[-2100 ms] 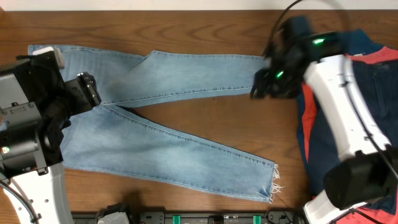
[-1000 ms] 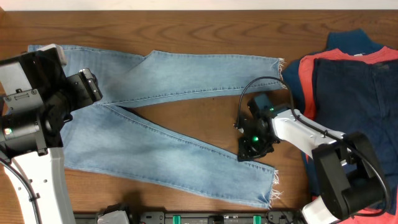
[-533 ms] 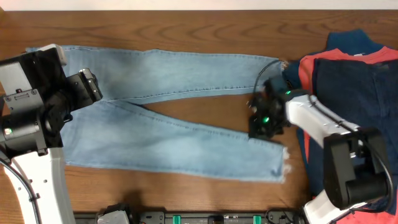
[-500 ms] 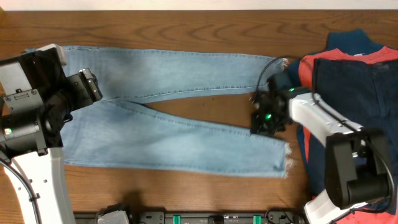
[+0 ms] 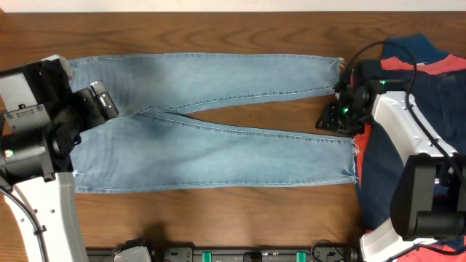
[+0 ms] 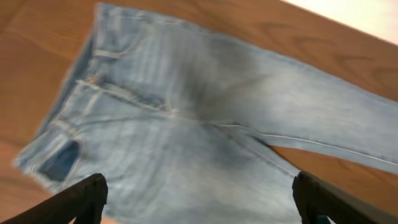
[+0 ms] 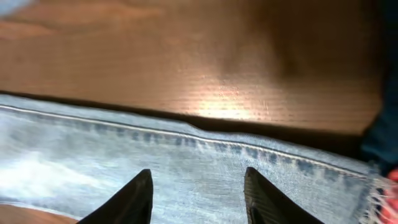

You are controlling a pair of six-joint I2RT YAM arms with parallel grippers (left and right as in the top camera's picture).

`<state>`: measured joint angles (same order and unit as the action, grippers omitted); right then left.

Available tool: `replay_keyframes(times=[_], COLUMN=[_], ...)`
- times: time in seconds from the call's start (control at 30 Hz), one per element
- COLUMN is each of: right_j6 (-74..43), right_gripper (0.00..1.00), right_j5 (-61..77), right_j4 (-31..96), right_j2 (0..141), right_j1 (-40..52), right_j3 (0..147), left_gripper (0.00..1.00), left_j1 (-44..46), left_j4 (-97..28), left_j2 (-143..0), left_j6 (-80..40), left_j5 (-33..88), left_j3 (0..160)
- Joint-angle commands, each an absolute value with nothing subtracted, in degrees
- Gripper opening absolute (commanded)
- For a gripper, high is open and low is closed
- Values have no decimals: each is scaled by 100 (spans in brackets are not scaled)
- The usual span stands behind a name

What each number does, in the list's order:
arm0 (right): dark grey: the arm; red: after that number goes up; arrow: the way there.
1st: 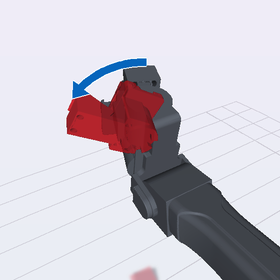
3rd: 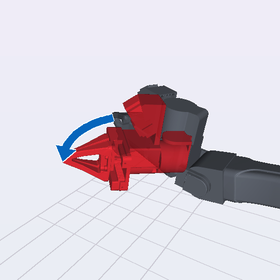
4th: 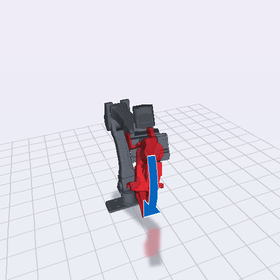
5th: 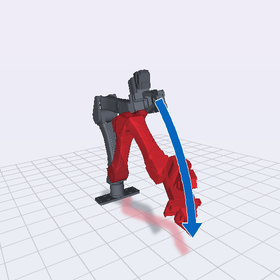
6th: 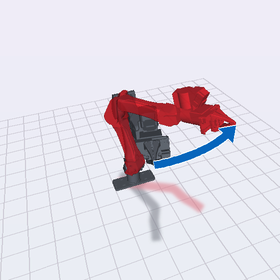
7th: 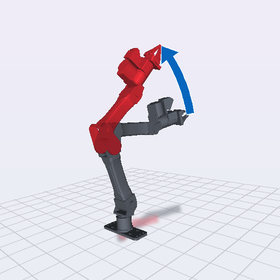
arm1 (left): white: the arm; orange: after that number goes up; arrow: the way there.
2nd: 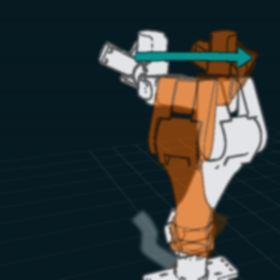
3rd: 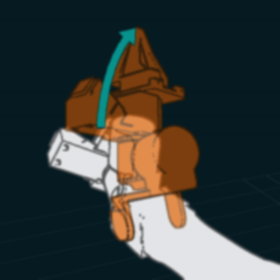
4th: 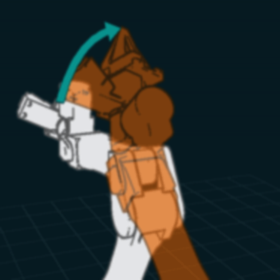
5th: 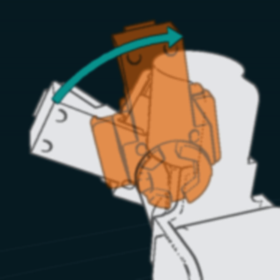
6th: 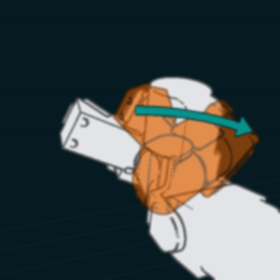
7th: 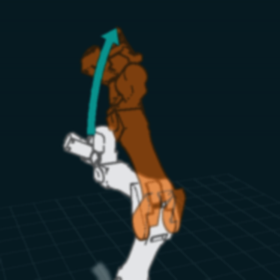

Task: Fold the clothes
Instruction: 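Straighten the jeans legs with the right gripper, pulling hems right, then grasp the waistband with the left gripper and the leg hems with the right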

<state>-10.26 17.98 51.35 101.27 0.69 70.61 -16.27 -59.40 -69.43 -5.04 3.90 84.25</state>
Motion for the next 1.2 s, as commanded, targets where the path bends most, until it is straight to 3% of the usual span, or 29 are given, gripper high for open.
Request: replay_keyframes(times=[0.0, 0.2, 0.43, 0.6, 0.9, 1.07, 1.17], right_j6=[-1022, -1166, -1553, -1885, -2491, -2919, -3087], right_gripper=[53, 61, 57, 57, 59, 59, 59], right_j5=[2082, 2344, 2506, 2261, 2078, 2080, 2078], right_j4=[5188, 5328, 5719, 5743, 5374, 4982, 4652], right_j2=[9546, 8827, 8729, 8733, 8735, 8735, 8735], right_j1=[69, 119, 126, 137, 132, 134, 134], right_j3=[7373, 7382, 7293, 6838, 5841, 5207, 4882], left_gripper=[99, 98, 74, 73, 72, 53, 50], left_j1=[-2056, -3352, -4390, -4934, -5463, -5599, -5607], left_j4=[-6184, -6368, -5784, -5487, -4884, -4547, -4550], left_j2=[-7229, -8230, -9878, -10851, -11616, -11725, -11869], left_j6=[-1258, -1925, -1920, -1918, -1461, -1337, -1323], left_j5=[-419, -451, -202, -200, -217, -220, -220], left_j3=[8462, 8462, 8462, 8462, 8462, 8462, 8460])
